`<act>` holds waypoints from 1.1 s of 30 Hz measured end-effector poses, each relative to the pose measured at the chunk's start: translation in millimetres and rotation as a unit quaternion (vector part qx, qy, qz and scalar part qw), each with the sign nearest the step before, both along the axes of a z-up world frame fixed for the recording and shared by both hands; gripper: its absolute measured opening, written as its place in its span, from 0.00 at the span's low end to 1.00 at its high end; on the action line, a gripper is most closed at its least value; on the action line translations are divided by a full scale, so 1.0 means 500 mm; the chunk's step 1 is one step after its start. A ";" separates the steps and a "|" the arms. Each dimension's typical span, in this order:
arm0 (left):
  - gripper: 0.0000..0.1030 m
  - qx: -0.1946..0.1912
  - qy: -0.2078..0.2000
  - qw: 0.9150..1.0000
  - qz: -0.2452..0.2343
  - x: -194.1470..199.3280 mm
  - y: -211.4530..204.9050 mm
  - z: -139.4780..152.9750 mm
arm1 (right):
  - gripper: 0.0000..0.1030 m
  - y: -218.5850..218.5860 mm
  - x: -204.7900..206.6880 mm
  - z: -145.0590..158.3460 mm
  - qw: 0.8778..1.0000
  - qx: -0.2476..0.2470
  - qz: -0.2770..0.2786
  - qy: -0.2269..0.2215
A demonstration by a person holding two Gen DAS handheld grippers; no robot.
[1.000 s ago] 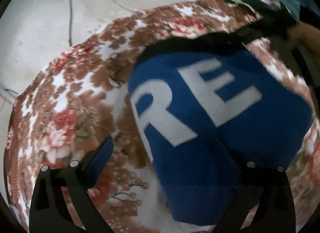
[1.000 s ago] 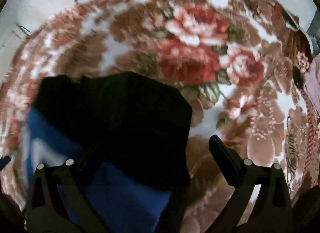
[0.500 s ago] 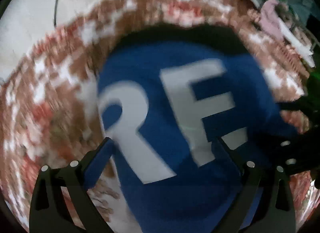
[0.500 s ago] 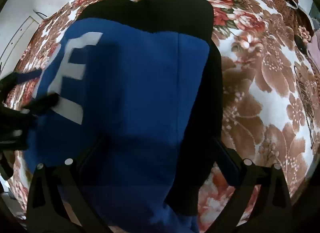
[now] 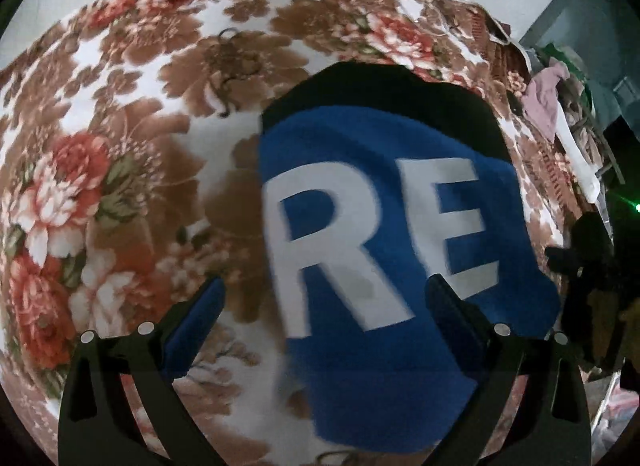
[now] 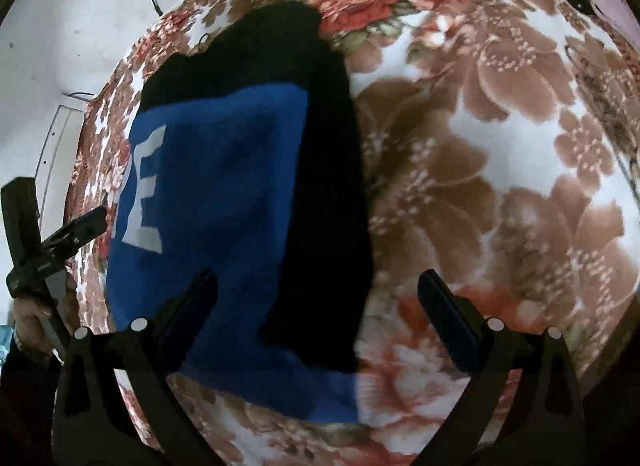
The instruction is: Fold large clothes
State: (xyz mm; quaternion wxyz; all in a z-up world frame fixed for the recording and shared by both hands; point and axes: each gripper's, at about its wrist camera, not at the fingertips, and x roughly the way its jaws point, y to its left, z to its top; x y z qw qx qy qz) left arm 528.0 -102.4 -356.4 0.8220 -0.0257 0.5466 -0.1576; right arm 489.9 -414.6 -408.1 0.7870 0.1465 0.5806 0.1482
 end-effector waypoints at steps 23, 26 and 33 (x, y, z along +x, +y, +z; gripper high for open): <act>0.95 -0.135 0.138 0.981 -0.008 0.078 -0.019 -0.187 | 0.97 0.048 0.116 -0.170 0.974 0.197 0.041 0.102; 0.73 -0.158 0.127 0.979 -0.034 0.072 -0.049 -0.138 | 0.94 0.074 0.105 -0.146 0.966 0.223 0.069 0.114; 0.88 -0.186 0.148 0.971 -0.022 0.080 -0.039 -0.189 | 0.81 0.089 0.104 -0.167 0.962 0.236 0.068 0.119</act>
